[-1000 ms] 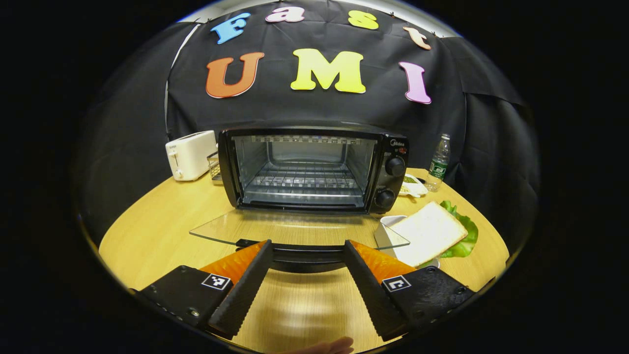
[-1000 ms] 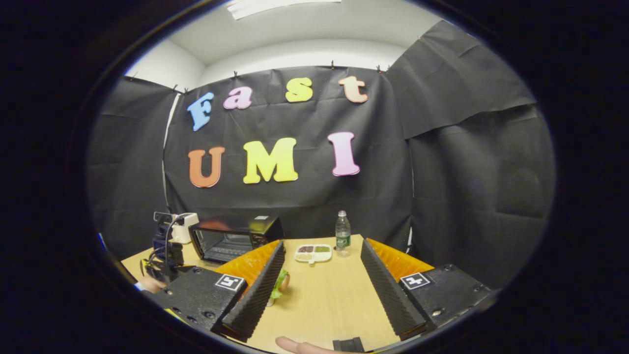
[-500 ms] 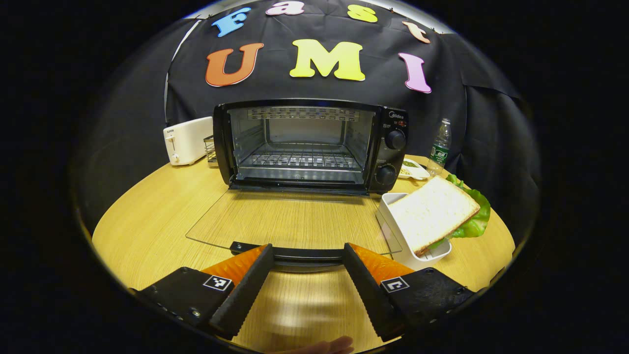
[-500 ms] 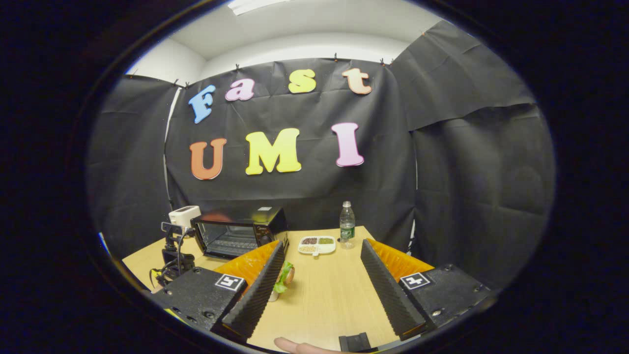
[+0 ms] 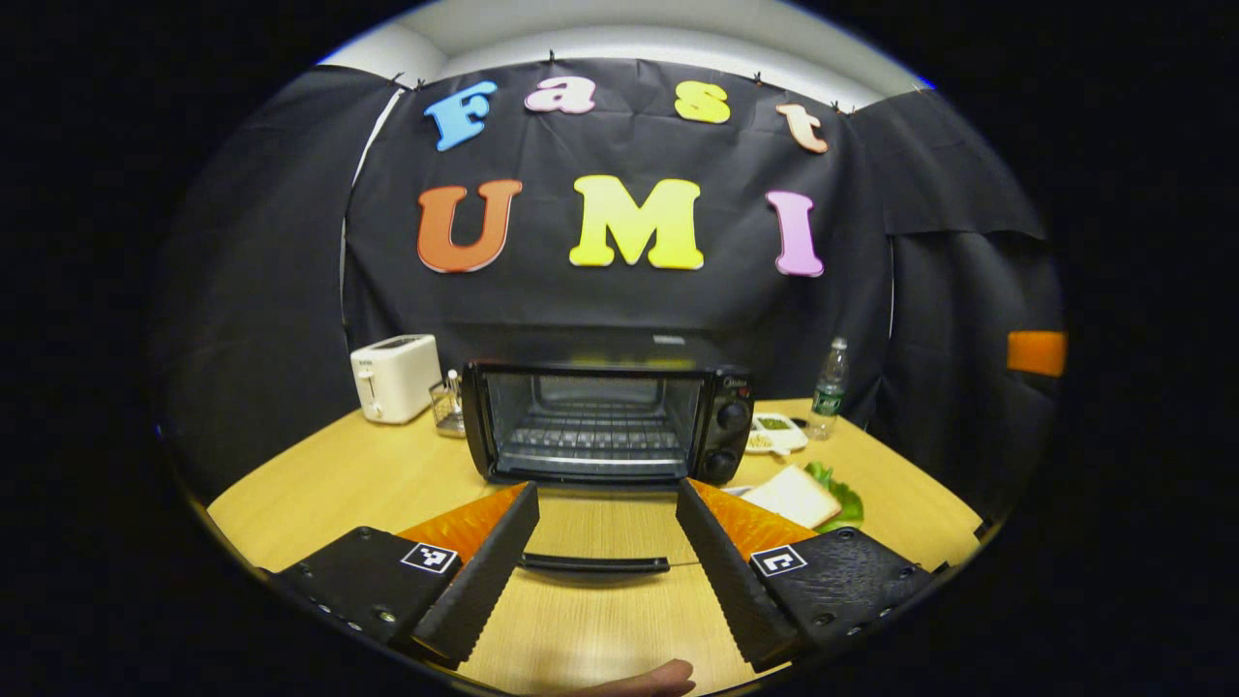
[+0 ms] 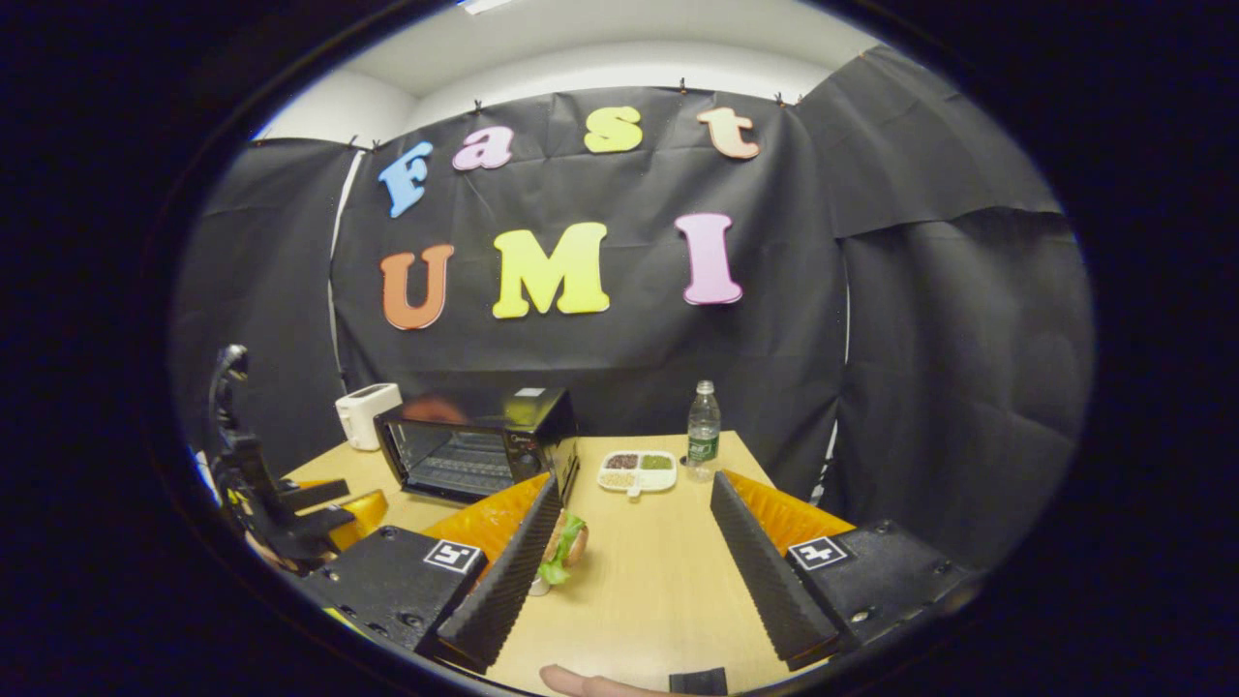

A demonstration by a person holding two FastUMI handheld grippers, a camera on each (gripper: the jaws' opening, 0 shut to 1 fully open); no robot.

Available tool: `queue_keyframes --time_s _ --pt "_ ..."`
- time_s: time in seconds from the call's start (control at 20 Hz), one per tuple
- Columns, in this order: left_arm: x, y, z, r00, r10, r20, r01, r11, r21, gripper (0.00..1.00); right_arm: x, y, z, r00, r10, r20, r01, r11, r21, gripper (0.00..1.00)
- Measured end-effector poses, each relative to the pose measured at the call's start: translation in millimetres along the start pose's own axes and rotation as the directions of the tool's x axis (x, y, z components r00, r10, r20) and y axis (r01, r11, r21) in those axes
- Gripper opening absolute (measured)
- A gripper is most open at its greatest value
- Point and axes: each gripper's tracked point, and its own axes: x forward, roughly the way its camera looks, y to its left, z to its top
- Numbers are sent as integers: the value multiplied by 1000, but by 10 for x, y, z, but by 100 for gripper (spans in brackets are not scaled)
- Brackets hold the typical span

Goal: Open the electric oven with the left hand, put the food in, and close the electric oven.

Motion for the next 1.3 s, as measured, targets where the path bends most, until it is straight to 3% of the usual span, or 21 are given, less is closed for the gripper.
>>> queue_keyframes --time_s 0.05,0.1,0.15,0.2,0.3,0.4,0.6,0.65,0.7,0.75,0.8,0.85,1.0,1.05,1.15,1.2,1.25,1.3 --pt "-87 33 177 999 11 41 -11 1000 7 94 124 -16 -37 1000 3 -28 -3 1000 3 100" --pt "-163 90 334 997 19 80 -20 1000 13 94 260 -7 -91 998 11 -62 -11 1000 14 89" --pt "-231 119 456 994 19 109 -21 1000 20 94 389 3 -167 994 27 -105 -24 999 30 100" --pt "-329 131 556 991 26 134 -30 999 23 94 533 51 -267 987 57 -149 -50 997 53 100" --pt "-485 215 699 984 53 170 -59 998 34 94 783 199 -437 960 146 -240 -122 986 110 99" --pt "-601 282 822 978 75 195 -86 995 47 94 998 287 -652 913 227 -339 -174 968 180 97" --pt "-755 336 976 969 103 226 -122 990 75 94 1274 460 -1043 776 382 -502 -243 916 320 94" --pt "-768 345 1010 967 107 232 -128 989 78 93 1314 505 -1105 746 413 -523 -255 902 349 82" --pt "-785 311 1015 968 100 231 -119 990 74 94 1363 565 -1159 714 450 -536 -263 883 390 94" --pt "-796 285 1012 969 92 229 -110 992 65 94 1402 629 -1213 677 486 -552 -269 862 429 93" --pt "-805 268 1024 970 87 227 -103 993 57 94 1419 694 -1270 641 520 -565 -272 842 467 80" --pt "-810 272 1032 970 92 225 -107 993 52 93 1440 737 -1333 601 549 -580 -273 824 497 92" --pt "-793 298 1015 969 106 223 -120 991 51 95 1428 868 -1546 476 627 -617 -208 762 614 91" --pt "-781 321 1013 968 116 222 -129 990 48 95 1423 885 -1572 446 647 -618 -185 743 644 90" --pt "-759 367 991 968 130 215 -143 989 46 95 1451 910 -1633 422 667 -614 -146 719 680 85" --pt "-770 382 971 968 134 210 -147 988 44 95 1475 899 -1635 425 668 -610 -137 714 686 81" --pt "-758 387 955 969 136 205 -148 988 44 95 1489 910 -1642 433 670 -604 -135 710 691 72" --pt "-754 401 942 970 138 200 -149 988 44 95 1482 914 -1644 431 672 -602 -140 709 692 51"
